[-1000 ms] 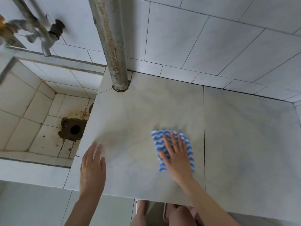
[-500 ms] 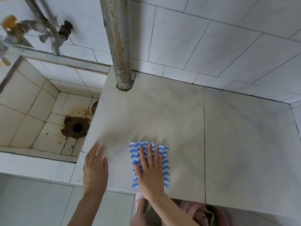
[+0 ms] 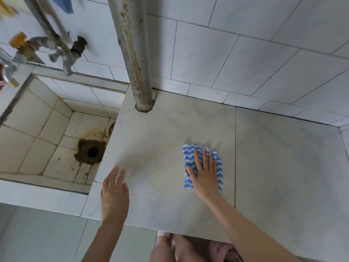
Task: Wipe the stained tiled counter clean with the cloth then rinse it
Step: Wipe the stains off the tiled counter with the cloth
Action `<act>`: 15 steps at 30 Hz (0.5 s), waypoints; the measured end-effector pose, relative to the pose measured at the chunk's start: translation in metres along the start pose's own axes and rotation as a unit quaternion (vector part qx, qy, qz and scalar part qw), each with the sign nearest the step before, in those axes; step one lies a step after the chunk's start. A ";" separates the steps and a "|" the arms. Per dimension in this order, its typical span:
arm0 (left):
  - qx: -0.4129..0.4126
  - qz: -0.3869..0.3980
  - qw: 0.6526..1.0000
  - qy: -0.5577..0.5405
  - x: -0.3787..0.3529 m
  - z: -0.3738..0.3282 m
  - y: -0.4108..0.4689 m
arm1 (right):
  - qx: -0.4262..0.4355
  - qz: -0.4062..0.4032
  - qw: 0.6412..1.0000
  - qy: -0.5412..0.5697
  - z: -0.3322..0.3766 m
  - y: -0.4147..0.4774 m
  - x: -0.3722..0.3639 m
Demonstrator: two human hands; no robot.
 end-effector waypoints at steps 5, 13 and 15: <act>-0.015 0.008 1.000 0.006 0.005 0.001 0.002 | -0.065 -0.034 0.991 0.108 -0.001 -0.001 0.023; -0.074 0.035 0.995 0.059 0.005 0.000 0.004 | -0.130 -0.091 0.976 0.146 0.027 0.055 0.064; -0.096 0.039 0.992 0.078 0.005 0.000 0.002 | -0.094 -0.069 0.983 0.144 0.056 0.072 0.071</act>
Point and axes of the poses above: each hand's wrist, its own y-axis towards the middle knuckle, its own x-axis out of the back of the hand, z = x × y, the point moved 10 cm from there along y, towards the middle knuckle, and after that the axes turned 10 degrees about z, right-handed, at the moved point
